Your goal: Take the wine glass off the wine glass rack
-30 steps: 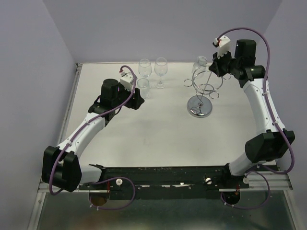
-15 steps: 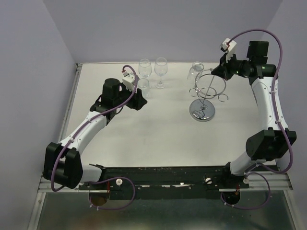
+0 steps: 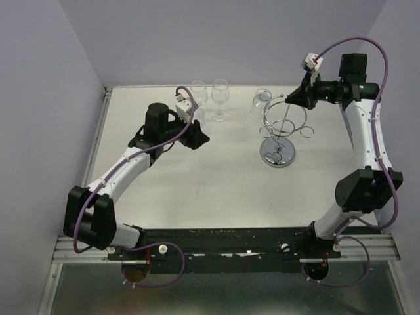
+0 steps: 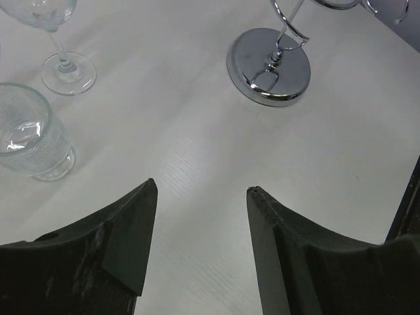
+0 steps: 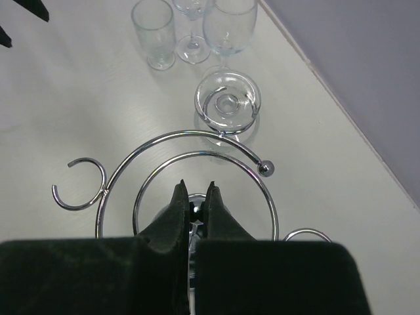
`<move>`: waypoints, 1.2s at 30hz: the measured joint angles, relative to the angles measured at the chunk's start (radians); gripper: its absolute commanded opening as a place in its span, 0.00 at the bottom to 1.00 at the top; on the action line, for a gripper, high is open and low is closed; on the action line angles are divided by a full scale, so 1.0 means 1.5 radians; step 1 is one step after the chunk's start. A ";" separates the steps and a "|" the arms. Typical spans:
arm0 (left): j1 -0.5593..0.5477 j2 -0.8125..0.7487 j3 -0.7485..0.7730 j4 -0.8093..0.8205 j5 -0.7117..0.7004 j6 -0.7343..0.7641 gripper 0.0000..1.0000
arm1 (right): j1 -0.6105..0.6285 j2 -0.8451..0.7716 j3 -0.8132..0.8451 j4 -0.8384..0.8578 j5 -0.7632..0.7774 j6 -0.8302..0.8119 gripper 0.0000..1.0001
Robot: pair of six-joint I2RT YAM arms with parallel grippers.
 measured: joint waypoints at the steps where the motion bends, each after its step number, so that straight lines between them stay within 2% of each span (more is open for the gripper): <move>1: -0.002 0.004 0.004 0.001 0.004 0.003 0.69 | 0.000 0.001 0.000 -0.002 -0.008 -0.001 0.01; 9: -0.028 0.044 0.052 0.007 0.022 0.029 0.70 | -0.001 0.015 0.018 -0.024 -0.040 -0.003 0.01; 16: -0.059 0.086 0.110 0.014 0.026 0.051 0.70 | -0.003 0.042 0.079 -0.027 -0.064 0.012 0.01; 36: -0.077 0.088 0.116 -0.012 0.025 0.085 0.70 | -0.002 0.107 0.085 0.069 -0.156 0.090 0.04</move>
